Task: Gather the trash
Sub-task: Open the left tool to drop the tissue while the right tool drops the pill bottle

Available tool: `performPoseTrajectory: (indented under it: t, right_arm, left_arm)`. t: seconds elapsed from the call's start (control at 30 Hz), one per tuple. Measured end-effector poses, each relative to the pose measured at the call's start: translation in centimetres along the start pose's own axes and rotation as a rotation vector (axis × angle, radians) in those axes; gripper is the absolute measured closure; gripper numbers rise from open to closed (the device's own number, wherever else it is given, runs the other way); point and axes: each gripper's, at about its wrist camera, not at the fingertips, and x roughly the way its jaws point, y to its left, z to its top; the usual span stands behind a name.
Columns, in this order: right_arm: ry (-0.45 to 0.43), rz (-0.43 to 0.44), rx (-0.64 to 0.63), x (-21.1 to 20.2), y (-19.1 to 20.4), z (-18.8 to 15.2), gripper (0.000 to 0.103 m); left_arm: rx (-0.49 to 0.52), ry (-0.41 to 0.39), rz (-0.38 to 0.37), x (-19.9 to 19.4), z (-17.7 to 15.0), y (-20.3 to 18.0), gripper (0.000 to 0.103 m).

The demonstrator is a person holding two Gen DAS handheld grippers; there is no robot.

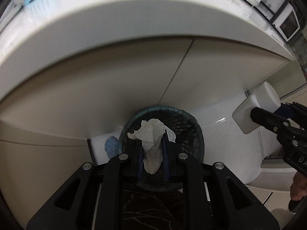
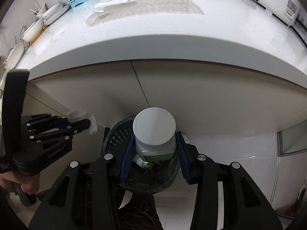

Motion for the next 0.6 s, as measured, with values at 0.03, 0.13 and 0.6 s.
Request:
performPoseTrajectory:
  t: [0.03, 0.13, 0.6]
  right_arm:
    - [0.001, -0.002, 0.001, 0.2, -0.1, -0.1, 0.063]
    - [0.012, -0.013, 0.010, 1.0, -0.2, -0.7, 0.063]
    - [0.066, -0.025, 0.046, 2.8, -1.0, -2.0, 0.063]
  left_arm:
    - [-0.005, 0.007, -0.001, 0.3, 0.0, 0.1, 0.087]
    - [-0.003, 0.028, 0.000, 1.4, 0.0, -0.2, 0.087]
    - [0.067, 0.064, -0.018, 3.5, -1.3, -2.2, 0.079]
